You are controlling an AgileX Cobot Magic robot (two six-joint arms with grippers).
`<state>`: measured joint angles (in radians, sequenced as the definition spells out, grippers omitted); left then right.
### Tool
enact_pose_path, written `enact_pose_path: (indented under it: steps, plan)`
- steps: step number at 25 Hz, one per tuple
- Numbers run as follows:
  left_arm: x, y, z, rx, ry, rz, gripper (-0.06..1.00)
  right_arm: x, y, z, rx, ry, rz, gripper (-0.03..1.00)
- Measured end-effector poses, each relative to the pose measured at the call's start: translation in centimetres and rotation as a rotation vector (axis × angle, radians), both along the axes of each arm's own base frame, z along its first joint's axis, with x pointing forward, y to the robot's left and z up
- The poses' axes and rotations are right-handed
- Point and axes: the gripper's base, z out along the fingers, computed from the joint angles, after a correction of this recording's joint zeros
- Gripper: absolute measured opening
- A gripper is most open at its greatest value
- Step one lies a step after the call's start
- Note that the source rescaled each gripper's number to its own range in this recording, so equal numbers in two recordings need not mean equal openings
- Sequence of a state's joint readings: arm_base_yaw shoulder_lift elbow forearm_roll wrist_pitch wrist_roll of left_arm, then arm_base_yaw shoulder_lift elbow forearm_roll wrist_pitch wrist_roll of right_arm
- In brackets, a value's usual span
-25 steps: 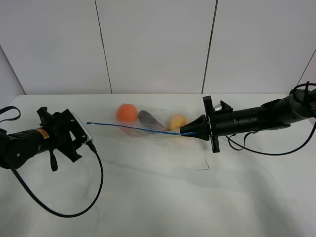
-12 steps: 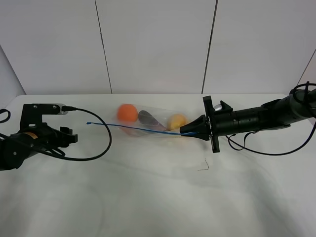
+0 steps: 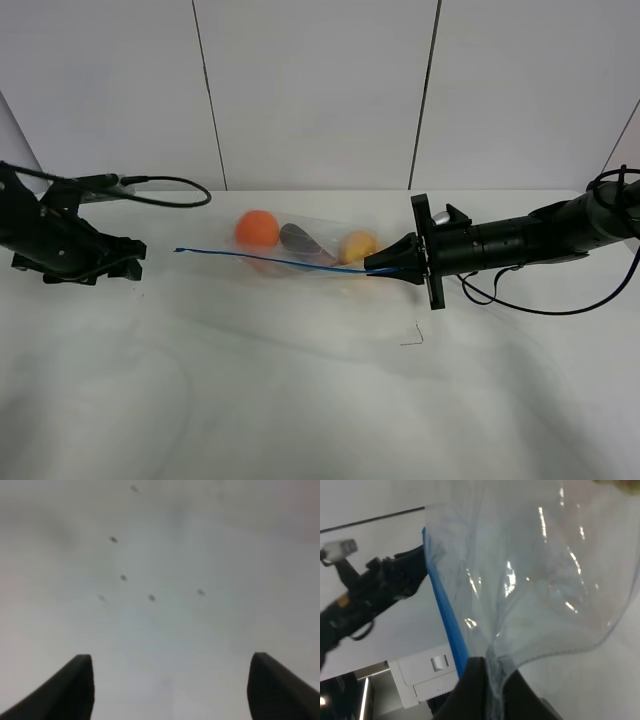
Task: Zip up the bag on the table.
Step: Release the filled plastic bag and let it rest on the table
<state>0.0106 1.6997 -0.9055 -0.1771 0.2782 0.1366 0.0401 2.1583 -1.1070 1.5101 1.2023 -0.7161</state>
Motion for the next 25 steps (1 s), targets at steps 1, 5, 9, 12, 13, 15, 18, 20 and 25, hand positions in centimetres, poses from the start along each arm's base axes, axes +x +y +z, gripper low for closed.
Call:
enact_pose_path:
  steps: [1, 5, 9, 12, 13, 15, 18, 20, 25]
  plan:
    - [0.3, -0.1, 0.7, -0.01, 0.03, -0.011, 0.95, 0.0, 0.0, 0.0, 0.0, 0.0, 0.0, 0.0]
    - [1.4, -0.5, 4.6, -0.043, 0.158, -0.046, 0.95, 0.0, 0.0, 0.0, 0.0, 0.0, 0.0, 0.0]
    - [1.6, -0.1, 6.8, -0.009, 0.236, -0.023, 0.95, 0.0, 0.0, 0.0, 0.0, 0.0, 0.0, 0.0]
    - [1.5, -0.1, 7.9, -0.014, 0.287, -0.011, 0.95, 0.0, 0.0, 0.0, 0.0, 0.0, 0.0, 0.0]
    - [1.5, -0.1, 7.9, -0.014, 0.287, -0.011, 0.95, 0.0, 0.0, 0.0, 0.0, 0.0, 0.0, 0.0]
    - [1.1, -0.1, 8.3, -0.016, 0.337, -0.019, 0.95, 0.0, 0.0, 0.0, 0.0, 0.0, 0.0, 0.0]
    - [-0.3, -0.1, 8.3, -0.018, 0.492, -0.029, 0.95, 0.0, 0.0, 0.0, 0.0, 0.0, 0.0, 0.0]
    - [-0.5, -0.1, 8.6, -0.017, 0.483, -0.028, 0.95, 0.0, 0.0, 0.0, 0.0, 0.0, 0.0, 0.0]
    - [-4.3, -0.2, 10.1, -0.015, 0.454, -0.024, 0.95, 0.0, 0.0, 0.0, 0.0, 0.0, 0.0, 0.0]
